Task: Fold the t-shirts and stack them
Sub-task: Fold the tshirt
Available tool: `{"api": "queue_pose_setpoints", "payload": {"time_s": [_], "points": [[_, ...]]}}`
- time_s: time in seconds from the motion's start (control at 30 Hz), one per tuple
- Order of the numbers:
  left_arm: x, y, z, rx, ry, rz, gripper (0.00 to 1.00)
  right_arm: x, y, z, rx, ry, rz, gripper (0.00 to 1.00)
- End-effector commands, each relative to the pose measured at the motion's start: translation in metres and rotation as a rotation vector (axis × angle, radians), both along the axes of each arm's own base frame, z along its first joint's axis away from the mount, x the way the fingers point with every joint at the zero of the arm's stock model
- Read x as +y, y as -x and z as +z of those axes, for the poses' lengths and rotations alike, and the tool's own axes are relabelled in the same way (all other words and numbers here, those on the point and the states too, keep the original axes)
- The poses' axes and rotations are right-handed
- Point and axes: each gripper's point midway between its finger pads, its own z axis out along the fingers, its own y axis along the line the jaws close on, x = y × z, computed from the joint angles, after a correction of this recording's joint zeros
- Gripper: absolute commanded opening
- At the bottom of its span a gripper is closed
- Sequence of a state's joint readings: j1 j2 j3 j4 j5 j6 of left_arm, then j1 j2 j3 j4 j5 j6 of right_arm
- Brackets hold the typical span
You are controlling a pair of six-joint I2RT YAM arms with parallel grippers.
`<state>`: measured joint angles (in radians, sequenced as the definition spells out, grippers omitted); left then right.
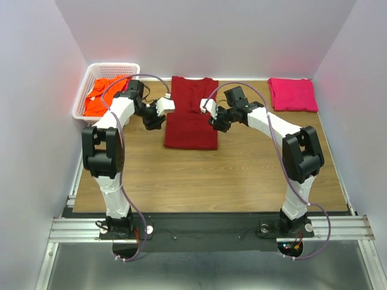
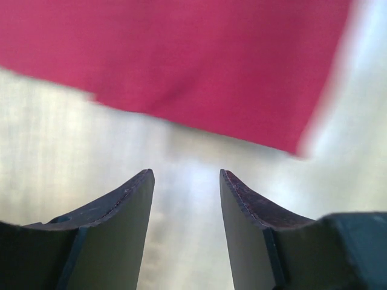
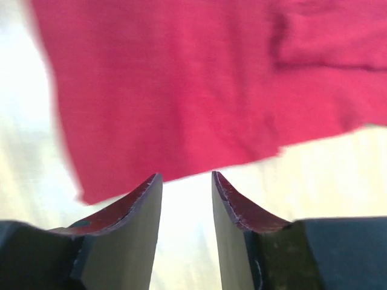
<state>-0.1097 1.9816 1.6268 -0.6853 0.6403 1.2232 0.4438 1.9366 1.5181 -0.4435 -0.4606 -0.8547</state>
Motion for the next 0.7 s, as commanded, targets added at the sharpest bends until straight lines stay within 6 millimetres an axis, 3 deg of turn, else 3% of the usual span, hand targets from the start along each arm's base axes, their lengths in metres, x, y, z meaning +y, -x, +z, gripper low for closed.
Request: {"api": "queue_pose_setpoints", "payload": {"time_s": [0.0, 0.13, 0.2, 0.3, 0.47, 0.67], "points": [[-0.018, 0.044, 0.011, -0.049, 0.026, -0.120, 0.59, 0.024, 0.043, -0.006, 0.055, -0.028, 0.084, 0.42], [-0.019, 0.078, -0.013, -0.018, -0.002, -0.161, 0.59, 0.027, 0.065, -0.028, 0.082, 0.016, 0.122, 0.39], [-0.022, 0.082, -0.013, -0.047, -0.002, -0.173, 0.59, 0.030, 0.070, -0.035, 0.082, 0.029, 0.128, 0.39], [-0.029, 0.095, -0.027, -0.037, -0.022, -0.194, 0.59, 0.028, 0.076, -0.054, 0.082, 0.057, 0.133, 0.40], [-0.038, 0.097, -0.039, -0.062, -0.044, -0.205, 0.59, 0.023, 0.071, -0.076, 0.058, 0.096, 0.116, 0.44], [-0.038, 0.096, -0.037, -0.091, -0.061, -0.201, 0.58, 0.019, 0.068, -0.079, 0.035, 0.113, 0.102, 0.44]]}}
